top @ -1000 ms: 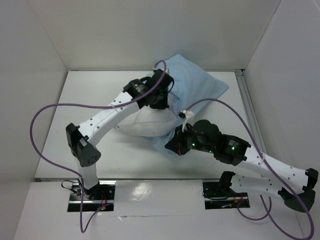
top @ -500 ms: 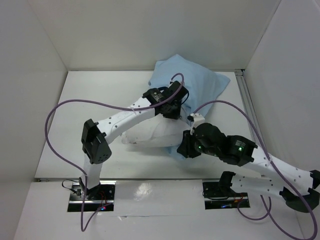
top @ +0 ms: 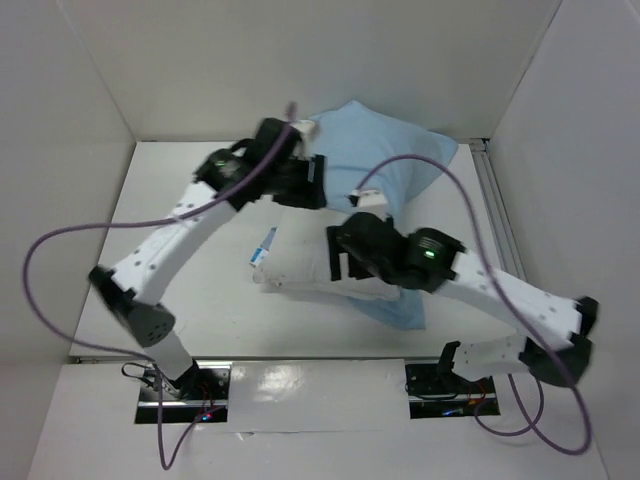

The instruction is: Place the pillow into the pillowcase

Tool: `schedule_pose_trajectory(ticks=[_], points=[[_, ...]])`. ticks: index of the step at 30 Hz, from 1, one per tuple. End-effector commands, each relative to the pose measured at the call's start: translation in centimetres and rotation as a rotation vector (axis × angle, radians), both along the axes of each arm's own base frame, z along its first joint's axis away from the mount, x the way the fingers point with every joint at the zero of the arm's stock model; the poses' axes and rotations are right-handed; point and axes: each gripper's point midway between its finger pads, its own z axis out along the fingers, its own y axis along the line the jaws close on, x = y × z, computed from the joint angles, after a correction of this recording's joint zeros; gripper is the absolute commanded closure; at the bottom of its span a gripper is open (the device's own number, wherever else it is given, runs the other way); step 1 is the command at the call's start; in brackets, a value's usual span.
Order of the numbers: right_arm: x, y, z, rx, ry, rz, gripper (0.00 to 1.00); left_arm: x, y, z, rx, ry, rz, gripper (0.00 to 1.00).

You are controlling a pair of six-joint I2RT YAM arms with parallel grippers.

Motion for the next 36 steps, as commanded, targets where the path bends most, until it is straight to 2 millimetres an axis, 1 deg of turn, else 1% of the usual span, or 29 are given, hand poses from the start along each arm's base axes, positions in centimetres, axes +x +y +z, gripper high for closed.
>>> schedule_pose_trajectory(ticks=[1,2,3,4,5,6,7,8,9,10,11,12,13,14,15,16,17,18,19,20,21,22,23,25,27,29,30,34,36], points=[[4.9,2.6,-0.3,-0.152,-0.108,-0.077,0.08,0.9,8.4,1.1,-0.020,-0.017,0.179,0.34],[6.0,3.4,-0.3,-0.171,-0.136,-0.092,0.08,1.7,11.6,2.3,-0.065,-0.051,0.280,0.34],[6.9,5.0,-1.9,-0.201,-0.121,-0.089,0.08,1.6,12.7,2.0,-0.079,-0.044,0.310,0.32],[7.7,6.5,-2.1,-0.176,-0.133,-0.092,0.08,1.3,13.9,-0.1,-0.072,0.000,0.343,0.29],[9.0,6.5,-3.0,-0.190,-0.126,-0.109,0.08,0.8,15.0,0.3,-0.099,-0.014,0.372,0.28],[10.0,7.1,-5.2,-0.218,-0.095,-0.122,0.08,1.3,16.0,0.0,-0.121,-0.024,0.410,0.26],[10.6,7.2,-6.9,-0.229,-0.072,-0.127,0.12,0.8,16.3,-1.9,-0.114,0.018,0.409,0.25],[11.7,6.3,-9.1,-0.255,-0.032,-0.184,0.39,0.9,16.6,-2.2,-0.128,0.014,0.412,0.25],[12.0,5.5,-10.1,-0.275,-0.021,-0.214,0.40,0.5,16.8,-2.9,-0.120,0.025,0.399,0.23],[12.1,4.7,-10.9,-0.283,-0.005,-0.239,0.74,0.2,16.7,-4.4,-0.108,0.054,0.384,0.21],[12.3,2.7,-12.7,-0.322,0.029,-0.277,0.88,-0.1,16.2,-5.0,-0.110,0.068,0.345,0.19],[12.1,1.5,-12.9,-0.331,0.030,-0.301,0.97,-0.4,16.0,-5.4,-0.116,0.071,0.324,0.16],[11.8,0.2,-11.9,-0.309,0.020,-0.320,1.00,-0.8,15.7,-6.6,-0.126,0.084,0.308,0.14],[11.0,-1.6,-12.9,-0.329,0.034,-0.333,1.00,-1.2,15.1,-6.9,-0.146,0.090,0.269,0.14],[11.0,-3.7,-12.6,-0.331,0.036,-0.366,1.00,-1.5,14.6,-7.6,-0.155,0.101,0.246,0.14],[10.7,-5.3,-10.7,-0.285,0.005,-0.390,1.00,-1.9,14.4,-9.0,-0.155,0.131,0.236,0.14],[10.6,-6.9,-10.3,-0.283,-0.001,-0.411,1.00,-2.0,14.1,-9.4,-0.166,0.139,0.222,0.14],[10.4,-9.6,-10.9,-0.310,0.020,-0.443,1.00,-2.1,13.1,-9.4,-0.199,0.139,0.191,0.14],[9.9,-10.6,-9.5,-0.260,0.000,-0.447,1.00,-2.1,12.6,-10.2,-0.200,0.155,0.175,0.14],[9.8,-11.4,-9.1,-0.252,-0.001,-0.444,0.97,-2.5,12.0,-11.1,-0.205,0.182,0.165,0.14],[9.9,-12.3,-8.4,-0.235,-0.006,-0.453,0.84,-2.6,11.4,-11.8,-0.208,0.197,0.145,0.13],[9.5,-12.2,-7.7,-0.210,-0.010,-0.413,0.50,-2.2,10.8,-11.9,-0.223,0.184,0.140,0.13],[9.4,-12.0,-7.5,-0.202,-0.010,-0.396,0.33,-2.4,10.4,-12.7,-0.229,0.204,0.132,0.11],[9.8,-10.7,-5.5,-0.152,-0.041,-0.362,0.08,-1.8,9.9,-13.9,-0.236,0.224,0.136,0.07],[10.0,-8.6,-3.7,-0.114,-0.068,-0.312,0.00,-1.8,9.1,-15.0,-0.251,0.263,0.129,0.03],[10.2,-7.1,-3.3,-0.107,-0.074,-0.288,0.00,-1.8,8.9,-15.8,-0.260,0.276,0.130,0.02],[10.3,-5.3,-2.7,-0.081,-0.097,-0.250,0.00,-1.9,8.4,-15.9,-0.274,0.291,0.122,0.02],[11.2,-2.6,-5.2,-0.116,-0.071,-0.243,0.00,-2.0,8.4,-17.7,-0.247,0.315,0.167,0.02],[11.6,-1.5,-8.4,-0.165,-0.027,-0.232,0.00,-2.0,8.4,-18.5,-0.225,0.317,0.178,0.02]])
